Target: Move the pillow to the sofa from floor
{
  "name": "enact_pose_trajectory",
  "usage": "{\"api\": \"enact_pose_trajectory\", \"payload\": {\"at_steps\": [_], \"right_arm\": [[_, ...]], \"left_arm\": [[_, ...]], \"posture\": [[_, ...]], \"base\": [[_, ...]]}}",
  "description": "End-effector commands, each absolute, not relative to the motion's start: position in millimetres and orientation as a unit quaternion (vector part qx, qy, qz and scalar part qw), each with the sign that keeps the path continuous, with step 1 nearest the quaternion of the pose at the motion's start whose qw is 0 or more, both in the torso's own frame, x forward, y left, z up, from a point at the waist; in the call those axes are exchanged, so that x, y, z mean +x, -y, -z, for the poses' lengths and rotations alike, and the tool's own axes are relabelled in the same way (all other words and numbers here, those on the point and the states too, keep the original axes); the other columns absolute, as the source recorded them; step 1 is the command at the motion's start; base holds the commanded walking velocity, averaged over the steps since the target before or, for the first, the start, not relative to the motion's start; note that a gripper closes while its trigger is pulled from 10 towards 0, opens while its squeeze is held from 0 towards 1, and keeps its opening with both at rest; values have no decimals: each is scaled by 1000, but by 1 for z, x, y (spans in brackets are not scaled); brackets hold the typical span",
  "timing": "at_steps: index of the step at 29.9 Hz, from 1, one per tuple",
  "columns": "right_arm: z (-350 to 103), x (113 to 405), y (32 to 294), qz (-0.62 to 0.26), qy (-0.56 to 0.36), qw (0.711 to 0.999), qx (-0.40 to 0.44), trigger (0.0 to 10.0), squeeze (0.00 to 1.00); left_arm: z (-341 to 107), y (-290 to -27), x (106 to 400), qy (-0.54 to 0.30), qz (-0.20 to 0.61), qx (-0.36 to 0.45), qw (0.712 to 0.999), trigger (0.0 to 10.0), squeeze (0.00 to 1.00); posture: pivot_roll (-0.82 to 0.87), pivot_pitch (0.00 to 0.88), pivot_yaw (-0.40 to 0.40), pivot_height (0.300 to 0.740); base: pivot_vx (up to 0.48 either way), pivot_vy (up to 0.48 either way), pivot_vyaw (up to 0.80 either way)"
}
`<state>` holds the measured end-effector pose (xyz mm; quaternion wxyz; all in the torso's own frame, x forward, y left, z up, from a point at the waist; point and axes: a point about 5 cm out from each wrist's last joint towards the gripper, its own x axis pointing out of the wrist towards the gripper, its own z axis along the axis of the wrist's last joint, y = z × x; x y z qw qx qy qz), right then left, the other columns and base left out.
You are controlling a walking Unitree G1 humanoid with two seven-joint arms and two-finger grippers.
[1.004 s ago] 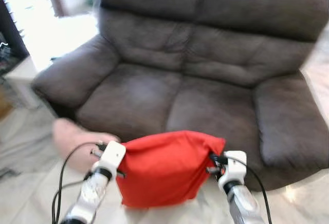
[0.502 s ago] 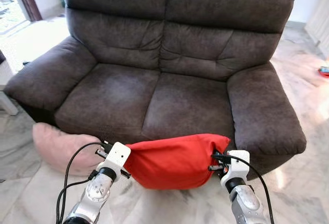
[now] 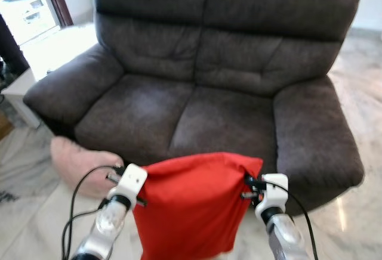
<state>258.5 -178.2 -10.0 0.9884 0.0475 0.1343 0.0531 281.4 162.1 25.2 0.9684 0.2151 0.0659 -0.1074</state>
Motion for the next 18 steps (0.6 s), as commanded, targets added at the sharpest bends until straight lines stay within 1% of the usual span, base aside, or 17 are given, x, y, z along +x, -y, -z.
{"api": "enact_pose_trajectory", "payload": {"at_steps": [1,10,13,18], "right_arm": [[-5,272,178,-51,-95,993,46,10000,0],[-4,271,180,-49,-98,993,45,10000,0],[-4,271,181,-47,-100,993,46,10000,0],[-4,271,181,-47,-100,993,46,10000,0]], "left_arm": [[-37,-164,288,-36,98,214,971,10000,0],[-36,-164,287,-36,98,212,972,10000,0],[-36,-164,287,-36,97,211,972,10000,0],[-36,-165,286,-36,96,208,973,10000,0]], "posture": [[39,0,-48,740],[38,0,-50,740],[38,0,-51,740],[37,0,-51,740]], "base": [[0,0,0],[0,0,0],[0,0,-800],[0,0,0]]}}
